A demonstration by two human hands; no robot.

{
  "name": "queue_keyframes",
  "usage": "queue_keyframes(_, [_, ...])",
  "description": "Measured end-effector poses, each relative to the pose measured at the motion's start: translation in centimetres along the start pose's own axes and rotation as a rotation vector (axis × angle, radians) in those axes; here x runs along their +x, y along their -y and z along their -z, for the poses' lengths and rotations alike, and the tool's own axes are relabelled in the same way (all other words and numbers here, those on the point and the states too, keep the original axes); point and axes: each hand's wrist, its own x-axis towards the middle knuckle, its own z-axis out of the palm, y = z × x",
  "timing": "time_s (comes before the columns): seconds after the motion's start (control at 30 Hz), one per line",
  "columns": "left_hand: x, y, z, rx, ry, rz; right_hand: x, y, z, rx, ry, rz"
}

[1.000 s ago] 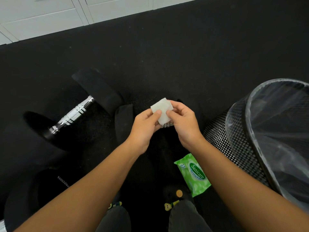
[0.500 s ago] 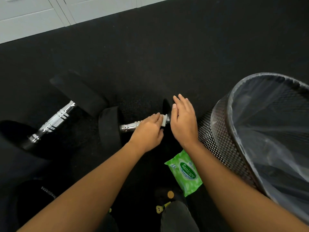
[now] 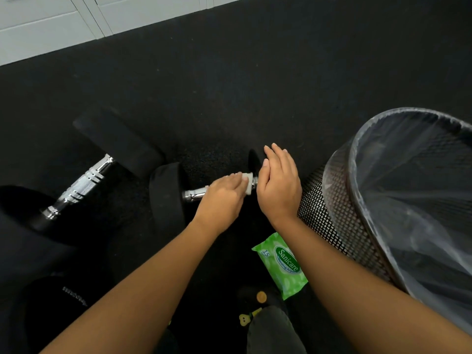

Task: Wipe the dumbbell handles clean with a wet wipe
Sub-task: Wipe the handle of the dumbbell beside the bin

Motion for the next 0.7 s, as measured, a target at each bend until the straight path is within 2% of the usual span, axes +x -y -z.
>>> queue_keyframes(0.1, [-0.4,0.3,-0.9,0.040,0.019,-0.097,0.0,0.1,0.0,-0.009,-0.023,0.002])
queue_keyframes(0.17, [0.8,0.4,-0.5,-0.040,0.096,-0.080,0.0,0.1,-0.1,-0.008,-0.034,0.006])
queue_keyframes(0.33, [4.3,0.1,1.3,-0.210,0.367,0.349,0.1,0.0,-0.3,-0.020,-0.039,-0.002])
queue_keyframes(0.4, [5.3,0.0,1.9,-0.203,0.440,0.395,0.1,0.1,-0.3,-0.023,-0.040,0.004])
queue_keyframes(0.43, [5.5,-0.2,1.9,-0.141,0.459,0.365,0.1,0.1,-0.3,-0.023,-0.038,0.005])
queue_keyframes(0.47, [5.2,-0.5,1.8,-0.041,0.442,0.299,0.1,0.1,-0.3,-0.022,-0.035,0.004])
queue_keyframes(0.53, [3.4,-1.2,1.0,0.164,0.251,0.108,0.1,0.0,-0.3,-0.019,-0.037,0.001])
queue_keyframes(0.6, [1.1,-1.5,-0.6,0.242,0.082,0.001,0.0,0.0,-0.3,-0.027,-0.052,0.008])
queue_keyframes(0.7, [-1.1,-1.9,-2.0,0.262,0.031,-0.011,0.1,-0.1,-0.4,-0.034,-0.070,0.020])
